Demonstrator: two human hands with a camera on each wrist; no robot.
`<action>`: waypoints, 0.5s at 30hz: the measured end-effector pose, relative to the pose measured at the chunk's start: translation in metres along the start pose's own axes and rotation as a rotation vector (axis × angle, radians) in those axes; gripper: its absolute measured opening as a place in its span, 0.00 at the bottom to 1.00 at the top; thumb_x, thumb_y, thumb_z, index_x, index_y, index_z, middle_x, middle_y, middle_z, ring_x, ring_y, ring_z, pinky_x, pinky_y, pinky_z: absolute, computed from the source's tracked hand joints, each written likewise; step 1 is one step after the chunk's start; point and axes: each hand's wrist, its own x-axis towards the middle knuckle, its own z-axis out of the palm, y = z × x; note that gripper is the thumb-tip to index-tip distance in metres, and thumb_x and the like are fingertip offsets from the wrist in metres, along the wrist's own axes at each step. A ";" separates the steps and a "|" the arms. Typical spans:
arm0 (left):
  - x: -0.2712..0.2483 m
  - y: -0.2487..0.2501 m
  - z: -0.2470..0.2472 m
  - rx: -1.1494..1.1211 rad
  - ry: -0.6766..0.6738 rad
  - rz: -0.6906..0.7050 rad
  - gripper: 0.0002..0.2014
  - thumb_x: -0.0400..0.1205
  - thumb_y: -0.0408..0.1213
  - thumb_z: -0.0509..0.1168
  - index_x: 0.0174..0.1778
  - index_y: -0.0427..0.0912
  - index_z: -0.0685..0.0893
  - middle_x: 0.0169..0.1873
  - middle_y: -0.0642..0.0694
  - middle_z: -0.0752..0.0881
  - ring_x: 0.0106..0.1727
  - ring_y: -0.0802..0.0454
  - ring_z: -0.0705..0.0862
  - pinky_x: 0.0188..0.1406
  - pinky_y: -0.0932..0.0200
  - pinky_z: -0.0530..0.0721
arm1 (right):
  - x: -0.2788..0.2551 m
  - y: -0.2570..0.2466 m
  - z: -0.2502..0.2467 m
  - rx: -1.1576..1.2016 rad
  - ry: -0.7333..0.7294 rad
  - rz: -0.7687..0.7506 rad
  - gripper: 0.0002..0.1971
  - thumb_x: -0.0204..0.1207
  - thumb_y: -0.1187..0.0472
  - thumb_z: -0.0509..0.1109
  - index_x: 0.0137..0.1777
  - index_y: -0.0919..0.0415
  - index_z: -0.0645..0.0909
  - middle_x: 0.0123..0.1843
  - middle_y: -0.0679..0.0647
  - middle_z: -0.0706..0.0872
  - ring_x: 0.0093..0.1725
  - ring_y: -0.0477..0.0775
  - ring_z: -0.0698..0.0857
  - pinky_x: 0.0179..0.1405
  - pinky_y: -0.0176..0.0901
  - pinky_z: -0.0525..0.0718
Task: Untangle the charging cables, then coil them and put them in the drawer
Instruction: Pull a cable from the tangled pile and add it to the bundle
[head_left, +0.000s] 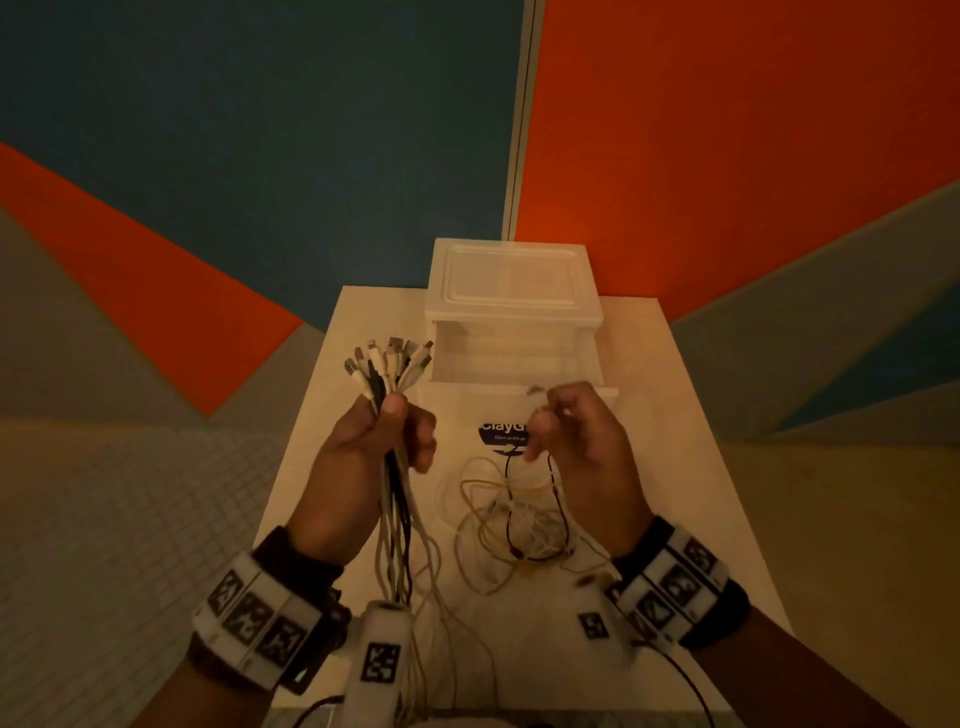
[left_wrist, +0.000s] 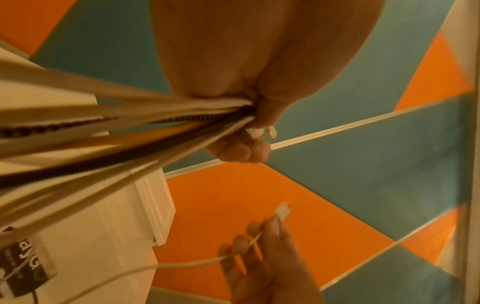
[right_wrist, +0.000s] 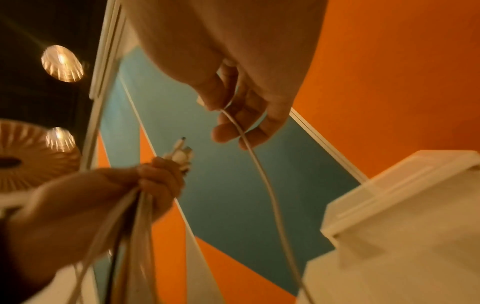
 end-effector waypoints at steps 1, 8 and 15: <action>0.002 -0.001 0.005 0.016 0.002 0.020 0.14 0.89 0.38 0.52 0.45 0.33 0.77 0.38 0.38 0.84 0.35 0.43 0.82 0.37 0.53 0.81 | 0.008 -0.007 0.003 0.030 0.010 0.001 0.05 0.84 0.62 0.64 0.47 0.52 0.76 0.39 0.49 0.82 0.33 0.58 0.84 0.37 0.50 0.84; 0.007 -0.006 0.040 -0.022 -0.007 0.026 0.17 0.90 0.35 0.51 0.59 0.27 0.81 0.52 0.34 0.90 0.54 0.36 0.89 0.49 0.52 0.87 | 0.024 -0.034 0.032 0.063 0.021 0.019 0.01 0.80 0.67 0.70 0.46 0.62 0.82 0.37 0.49 0.85 0.35 0.48 0.85 0.28 0.43 0.85; 0.004 -0.007 0.046 -0.028 -0.011 0.002 0.14 0.90 0.31 0.51 0.59 0.42 0.82 0.50 0.43 0.92 0.49 0.46 0.91 0.44 0.58 0.86 | 0.023 -0.038 0.046 -0.028 0.063 -0.023 0.01 0.75 0.63 0.74 0.42 0.56 0.86 0.36 0.48 0.90 0.37 0.47 0.88 0.33 0.42 0.87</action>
